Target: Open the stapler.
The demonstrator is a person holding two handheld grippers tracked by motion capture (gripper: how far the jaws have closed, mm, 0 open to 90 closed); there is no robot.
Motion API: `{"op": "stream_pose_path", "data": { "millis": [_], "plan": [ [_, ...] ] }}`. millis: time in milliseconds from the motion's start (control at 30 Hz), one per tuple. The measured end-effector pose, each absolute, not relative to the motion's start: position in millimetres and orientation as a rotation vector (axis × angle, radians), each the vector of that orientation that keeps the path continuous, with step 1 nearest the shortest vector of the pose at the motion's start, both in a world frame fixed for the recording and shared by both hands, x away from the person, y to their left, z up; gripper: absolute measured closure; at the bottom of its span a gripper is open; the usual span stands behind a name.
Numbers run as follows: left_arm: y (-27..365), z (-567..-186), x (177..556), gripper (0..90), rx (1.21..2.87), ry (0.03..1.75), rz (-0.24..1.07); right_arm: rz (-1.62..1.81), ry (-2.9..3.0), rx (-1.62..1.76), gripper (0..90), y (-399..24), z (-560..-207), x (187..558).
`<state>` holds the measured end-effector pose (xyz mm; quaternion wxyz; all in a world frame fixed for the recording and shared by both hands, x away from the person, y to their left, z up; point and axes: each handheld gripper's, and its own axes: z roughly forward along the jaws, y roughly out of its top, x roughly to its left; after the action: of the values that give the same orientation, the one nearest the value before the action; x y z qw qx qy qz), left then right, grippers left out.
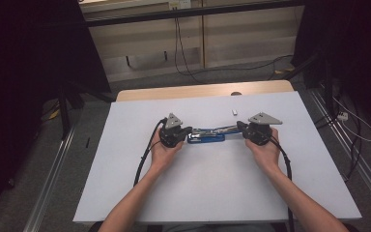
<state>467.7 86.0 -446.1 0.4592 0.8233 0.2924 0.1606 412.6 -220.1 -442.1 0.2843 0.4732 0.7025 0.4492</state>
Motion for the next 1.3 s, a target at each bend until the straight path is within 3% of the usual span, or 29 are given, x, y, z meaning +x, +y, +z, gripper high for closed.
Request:
{"op": "stream_pose_path", "data": {
  "millis": [1033,1300],
  "plan": [
    [88,-440,467,90.0,1.996,0.696,0.387,1.208,1.916,1.266,90.0,-220,-448,414],
    [90,-436,466,83.3,1.979,0.689,0.394,1.229,1.902,1.261,89.1,-221,-448,413]
  ]
}}
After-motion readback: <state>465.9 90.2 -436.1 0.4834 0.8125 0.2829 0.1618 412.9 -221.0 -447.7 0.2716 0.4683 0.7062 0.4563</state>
